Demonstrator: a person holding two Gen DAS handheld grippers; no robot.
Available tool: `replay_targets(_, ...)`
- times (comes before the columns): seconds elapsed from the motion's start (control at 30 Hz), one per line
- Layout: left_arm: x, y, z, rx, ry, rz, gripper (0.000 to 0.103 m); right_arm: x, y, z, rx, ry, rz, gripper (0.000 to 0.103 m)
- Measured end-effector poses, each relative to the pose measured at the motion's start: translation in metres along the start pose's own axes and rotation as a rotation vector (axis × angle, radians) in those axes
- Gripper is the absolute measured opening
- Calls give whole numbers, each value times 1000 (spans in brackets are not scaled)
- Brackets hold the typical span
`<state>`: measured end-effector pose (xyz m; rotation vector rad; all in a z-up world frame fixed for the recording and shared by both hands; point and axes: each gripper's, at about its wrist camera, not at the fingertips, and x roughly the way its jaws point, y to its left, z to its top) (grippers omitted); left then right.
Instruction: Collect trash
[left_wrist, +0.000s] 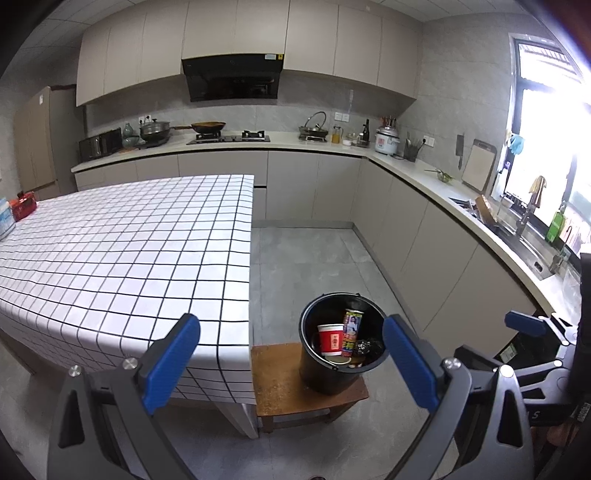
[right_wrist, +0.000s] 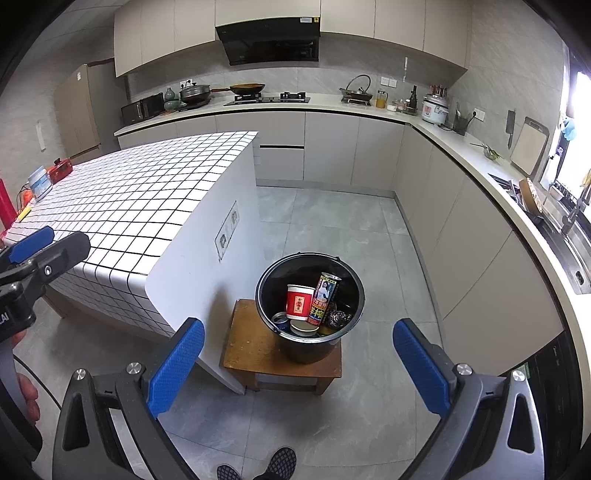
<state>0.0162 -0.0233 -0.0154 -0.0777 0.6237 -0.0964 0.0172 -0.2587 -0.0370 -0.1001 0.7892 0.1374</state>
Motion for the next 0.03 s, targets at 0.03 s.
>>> replay_targets(0.03,1,0,0,-6,9,0,102,1,1,0,-1,2,0,103)
